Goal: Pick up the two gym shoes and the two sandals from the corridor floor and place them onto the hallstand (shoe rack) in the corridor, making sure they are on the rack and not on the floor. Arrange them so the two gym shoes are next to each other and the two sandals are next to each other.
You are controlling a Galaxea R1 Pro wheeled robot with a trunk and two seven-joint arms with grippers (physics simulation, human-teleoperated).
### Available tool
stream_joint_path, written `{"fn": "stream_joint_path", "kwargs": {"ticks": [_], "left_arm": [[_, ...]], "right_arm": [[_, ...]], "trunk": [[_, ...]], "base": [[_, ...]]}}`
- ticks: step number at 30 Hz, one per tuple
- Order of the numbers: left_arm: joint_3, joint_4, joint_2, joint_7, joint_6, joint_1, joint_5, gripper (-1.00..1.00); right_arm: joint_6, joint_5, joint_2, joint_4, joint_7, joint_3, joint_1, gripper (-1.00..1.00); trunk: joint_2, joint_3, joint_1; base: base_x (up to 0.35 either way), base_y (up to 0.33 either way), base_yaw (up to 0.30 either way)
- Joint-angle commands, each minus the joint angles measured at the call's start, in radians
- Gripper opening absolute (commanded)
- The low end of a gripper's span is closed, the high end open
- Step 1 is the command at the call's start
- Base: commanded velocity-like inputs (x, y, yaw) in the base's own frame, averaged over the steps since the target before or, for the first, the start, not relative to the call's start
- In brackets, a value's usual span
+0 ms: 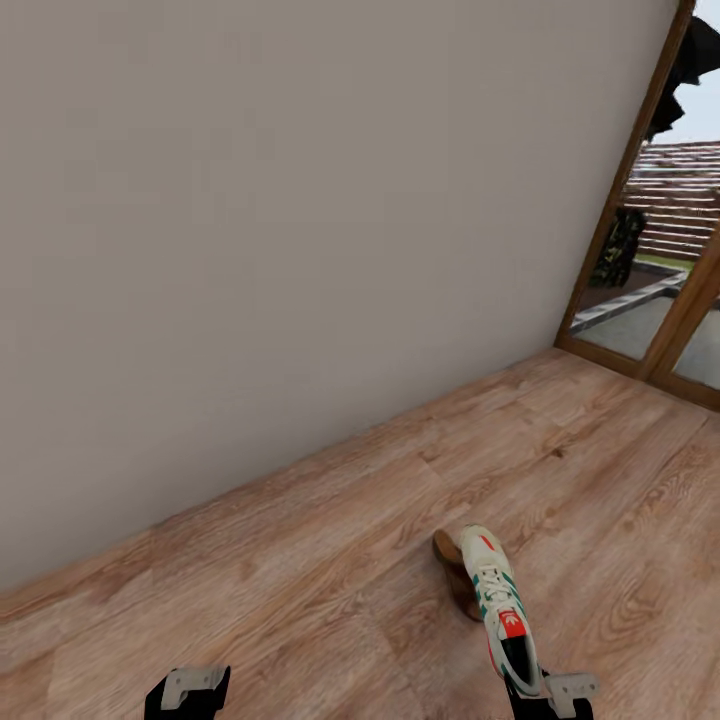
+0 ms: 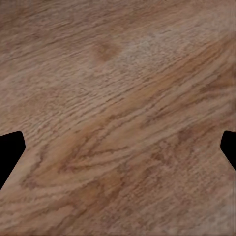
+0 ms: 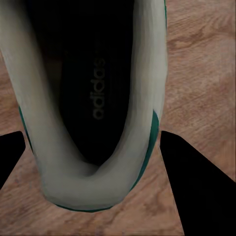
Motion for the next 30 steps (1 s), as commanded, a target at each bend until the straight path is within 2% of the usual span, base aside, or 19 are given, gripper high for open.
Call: {"fn": "stream_joint_path", "kwargs": {"ticks": [1,27,30], "left_arm": [[0.007,0.000,-0.001,-0.009,-0.002,0.000,-0.002,1.00],[0.007,0.000,-0.001,-0.009,-0.002,0.000,-0.001,1.00],[0.007,0.000,-0.001,-0.009,-0.002,0.000,-0.002,1.00]], "right_arm": [[-0.003,0.003,0.001,0.001,0.009,-0.009,-0.001,-1.00],[-0.003,0.003,0.001,0.001,0.009,-0.009,-0.001,-1.00],[-0.003,-0.010,0.001,0.001,0.009,-0.009,-0.001,-1.00]], "trunk": [[0.000,0.000,0.000],[0.000,0.004,0.000],[0.000,0.004,0.000]], "base": [[0.000,0.000,-0.300],[0.000,0.000,-0.300],[0.000,0.000,-0.300]]}}
